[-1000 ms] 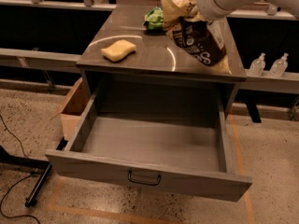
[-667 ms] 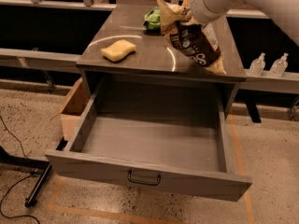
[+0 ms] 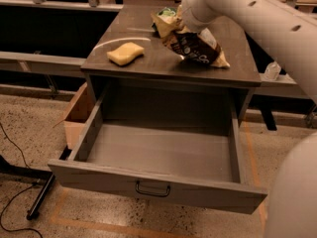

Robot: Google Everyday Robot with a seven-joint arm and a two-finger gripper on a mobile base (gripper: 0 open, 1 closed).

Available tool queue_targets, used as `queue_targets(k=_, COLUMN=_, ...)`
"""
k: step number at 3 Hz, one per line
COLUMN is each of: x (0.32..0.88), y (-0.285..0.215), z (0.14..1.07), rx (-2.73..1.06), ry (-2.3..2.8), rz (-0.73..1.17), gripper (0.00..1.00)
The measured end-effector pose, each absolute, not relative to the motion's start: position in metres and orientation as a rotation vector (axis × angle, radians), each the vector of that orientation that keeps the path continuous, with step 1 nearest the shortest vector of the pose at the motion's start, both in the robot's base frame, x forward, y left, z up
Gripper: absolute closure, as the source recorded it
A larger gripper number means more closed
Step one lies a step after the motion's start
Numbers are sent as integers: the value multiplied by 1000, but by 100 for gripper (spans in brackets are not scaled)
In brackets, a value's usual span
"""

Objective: Pick brown chip bag from top drawer and place on counter

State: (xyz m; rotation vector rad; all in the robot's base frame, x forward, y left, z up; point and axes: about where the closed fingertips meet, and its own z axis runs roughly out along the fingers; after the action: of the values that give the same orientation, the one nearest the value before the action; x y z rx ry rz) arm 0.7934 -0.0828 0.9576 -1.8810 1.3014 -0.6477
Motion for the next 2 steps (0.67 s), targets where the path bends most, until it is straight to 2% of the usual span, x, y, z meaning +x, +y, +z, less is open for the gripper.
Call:
queue_targets(k=1, x=821, y=-54, z=937, rx=-1864, ry=1289, rz=-580, gripper=82)
queue_targets(k=2, x=835, y=-43, z=921, rx=-1826, ry=1318, rz=-489, gripper=58)
